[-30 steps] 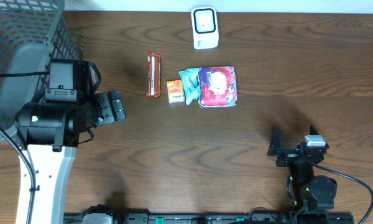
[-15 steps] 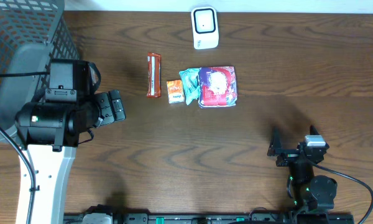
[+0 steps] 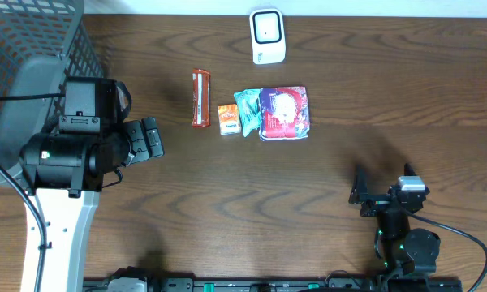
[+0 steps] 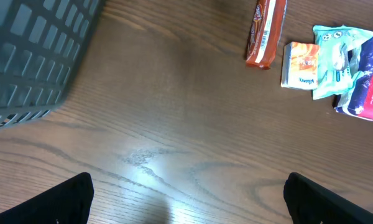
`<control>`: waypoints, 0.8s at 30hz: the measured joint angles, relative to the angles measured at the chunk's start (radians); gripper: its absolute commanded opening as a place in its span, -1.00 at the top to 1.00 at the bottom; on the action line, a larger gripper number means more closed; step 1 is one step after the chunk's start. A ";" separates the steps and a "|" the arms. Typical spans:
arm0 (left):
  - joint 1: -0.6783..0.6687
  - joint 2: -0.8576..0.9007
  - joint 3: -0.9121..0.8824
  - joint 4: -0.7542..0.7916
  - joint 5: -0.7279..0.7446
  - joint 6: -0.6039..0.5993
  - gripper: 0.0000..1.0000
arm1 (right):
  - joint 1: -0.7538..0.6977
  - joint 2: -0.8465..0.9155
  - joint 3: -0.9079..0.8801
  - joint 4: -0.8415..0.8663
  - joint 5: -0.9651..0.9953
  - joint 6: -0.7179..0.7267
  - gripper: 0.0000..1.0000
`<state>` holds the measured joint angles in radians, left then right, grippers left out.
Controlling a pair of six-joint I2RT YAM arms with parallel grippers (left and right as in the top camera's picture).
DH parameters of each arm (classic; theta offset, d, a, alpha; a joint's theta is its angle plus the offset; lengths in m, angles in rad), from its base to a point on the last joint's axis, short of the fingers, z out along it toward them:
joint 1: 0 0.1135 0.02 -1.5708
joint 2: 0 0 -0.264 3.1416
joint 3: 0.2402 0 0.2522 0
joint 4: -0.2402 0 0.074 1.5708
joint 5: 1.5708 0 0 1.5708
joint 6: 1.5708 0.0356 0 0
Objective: Scan the item barcode
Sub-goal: 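Reach the right gripper forward toward the pink-purple snack bag, then grasp the pink-purple snack bag with the right gripper and lift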
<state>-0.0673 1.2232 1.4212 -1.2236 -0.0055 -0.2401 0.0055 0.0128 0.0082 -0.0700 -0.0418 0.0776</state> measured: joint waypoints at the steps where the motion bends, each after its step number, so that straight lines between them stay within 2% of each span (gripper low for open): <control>1: 0.000 0.000 0.000 0.000 0.000 0.000 -0.95 | 0.000 0.000 0.000 0.002 -0.015 0.040 -0.99; 3: 0.000 0.000 0.000 0.000 0.000 0.000 -0.96 | 0.000 0.000 0.000 0.008 -0.064 0.171 -0.99; 6: 0.000 0.000 0.000 0.000 0.000 0.000 -0.96 | 0.000 0.000 0.000 0.017 -0.166 0.447 -0.99; 10: 0.000 0.000 0.000 0.000 0.000 0.000 -0.96 | 0.000 0.000 0.000 0.023 -0.245 0.680 -0.99; 16: 0.000 0.000 0.000 0.000 0.000 0.000 -0.96 | 0.000 0.000 0.000 0.029 -0.304 0.920 -0.99; 19: 0.000 0.000 0.000 0.000 0.000 0.000 -0.96 | 0.000 0.001 -0.002 0.085 -0.320 0.988 -0.99; 22: 0.000 0.000 0.000 0.000 0.000 0.000 -0.95 | 0.000 0.003 -0.002 0.234 -0.337 1.018 -0.99; 24: 0.000 0.000 0.000 0.000 0.000 0.000 -0.96 | 0.000 0.005 -0.002 0.405 -0.340 1.030 -0.99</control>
<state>-0.0673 1.2228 1.4208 -1.2240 -0.0055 -0.2401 0.0055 0.0181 0.0067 0.3351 -0.3817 1.1072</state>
